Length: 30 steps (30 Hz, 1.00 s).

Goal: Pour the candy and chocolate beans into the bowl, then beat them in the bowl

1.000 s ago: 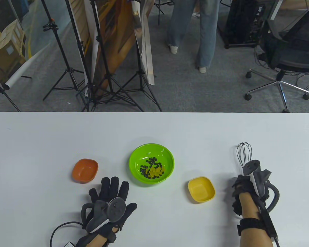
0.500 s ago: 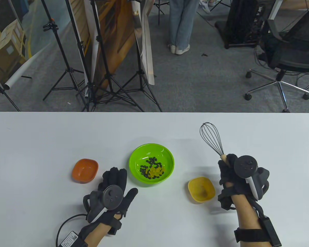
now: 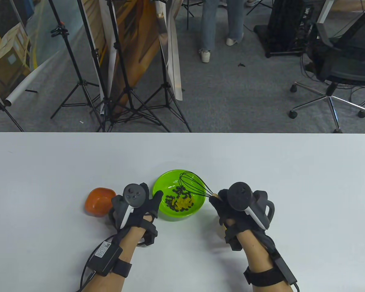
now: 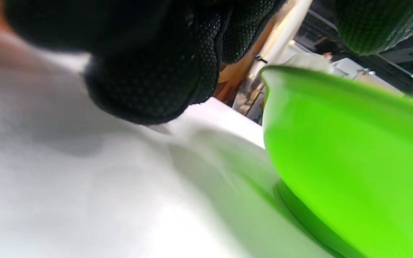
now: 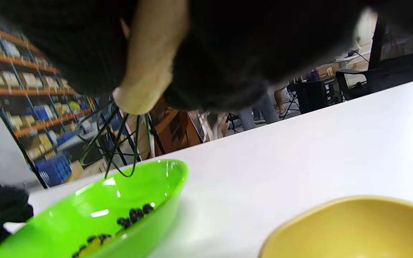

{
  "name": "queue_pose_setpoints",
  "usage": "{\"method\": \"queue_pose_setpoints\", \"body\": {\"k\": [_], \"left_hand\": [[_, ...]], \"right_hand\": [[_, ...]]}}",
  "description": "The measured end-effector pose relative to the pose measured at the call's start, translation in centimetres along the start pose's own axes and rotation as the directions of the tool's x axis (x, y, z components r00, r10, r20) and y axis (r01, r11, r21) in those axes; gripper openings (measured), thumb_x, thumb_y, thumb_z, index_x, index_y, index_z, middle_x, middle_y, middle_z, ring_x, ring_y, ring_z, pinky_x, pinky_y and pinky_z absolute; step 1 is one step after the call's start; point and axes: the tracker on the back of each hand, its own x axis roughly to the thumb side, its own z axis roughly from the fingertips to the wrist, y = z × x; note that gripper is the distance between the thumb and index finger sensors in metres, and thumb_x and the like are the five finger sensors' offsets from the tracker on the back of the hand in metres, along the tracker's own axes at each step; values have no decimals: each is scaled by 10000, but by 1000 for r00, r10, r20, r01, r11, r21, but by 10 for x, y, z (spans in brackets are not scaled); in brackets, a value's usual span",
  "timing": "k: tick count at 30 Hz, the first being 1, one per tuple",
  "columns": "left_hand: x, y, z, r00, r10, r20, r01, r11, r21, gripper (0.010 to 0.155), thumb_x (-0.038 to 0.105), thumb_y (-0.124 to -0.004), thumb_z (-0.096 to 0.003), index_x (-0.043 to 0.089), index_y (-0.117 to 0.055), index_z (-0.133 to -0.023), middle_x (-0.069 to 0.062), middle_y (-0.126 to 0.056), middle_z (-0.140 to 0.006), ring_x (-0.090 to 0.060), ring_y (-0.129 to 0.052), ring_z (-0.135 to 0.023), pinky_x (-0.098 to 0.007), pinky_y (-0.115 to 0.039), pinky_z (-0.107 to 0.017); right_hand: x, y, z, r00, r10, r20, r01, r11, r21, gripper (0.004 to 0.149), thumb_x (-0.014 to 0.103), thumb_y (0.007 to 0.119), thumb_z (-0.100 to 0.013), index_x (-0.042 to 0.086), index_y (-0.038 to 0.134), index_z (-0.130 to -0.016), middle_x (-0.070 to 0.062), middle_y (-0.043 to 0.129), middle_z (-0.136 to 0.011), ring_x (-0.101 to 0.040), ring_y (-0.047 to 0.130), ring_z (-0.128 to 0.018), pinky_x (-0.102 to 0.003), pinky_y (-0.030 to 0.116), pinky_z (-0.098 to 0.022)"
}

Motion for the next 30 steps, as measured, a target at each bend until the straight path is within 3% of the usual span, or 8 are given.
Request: {"method": "queue_pose_setpoints", "body": {"k": [2,5,13,17,23,30], "left_hand": [[-4,-8,-8,997,71,-27,-72,996,-48,736,641,-756,-407,101,-772,-906,-156,-1025,-640,-282,-1098,-165,-193,-949,5],[-9,-19,-16,990,123,-61,-129,986,-106,672,612,-781,-411,90,-822,-832,-146,-1035,-548,-282,-1088,-124,-207,-931,35],[-10,-19,-18,993,108,-57,-114,985,-127,484,581,-665,-455,204,-855,-693,-1,-1040,-488,-254,-1070,-159,-236,-905,-13],[-13,-19,-19,991,117,-71,-126,983,-137,451,563,-668,-464,205,-856,-664,18,-1034,-462,-247,-1066,-165,-247,-904,-23],[-14,-19,-20,987,143,-73,-154,973,-173,436,563,-675,-473,208,-848,-657,44,-1021,-433,-235,-1067,-178,-246,-912,-39],[-13,-20,-20,987,151,-55,-159,965,-207,434,562,-658,-484,210,-835,-667,58,-1004,-432,-220,-1066,-200,-245,-917,-60]], "right_hand": [[4,0,0,1000,-13,17,13,1000,11,520,525,867,-447,142,938,-790,-129,1022,-441,-218,938,-37,-409,877,19],[9,1,1,999,-22,34,21,999,36,514,502,870,-454,122,935,-794,-142,1023,-443,-226,936,-35,-415,873,17],[22,17,2,996,52,77,-59,993,99,510,492,881,-451,117,936,-792,-144,1026,-444,-223,935,-32,-412,873,23],[26,18,5,993,83,84,-93,988,123,511,494,891,-445,119,940,-788,-142,1027,-439,-224,933,-32,-415,874,17],[22,13,4,986,164,9,-164,984,65,517,499,899,-438,112,945,-779,-138,1029,-426,-214,929,-19,-404,872,29],[26,38,-9,994,98,-52,-96,994,44,535,509,845,-457,96,924,-788,-122,1020,-402,-186,919,1,-382,872,52]]}}
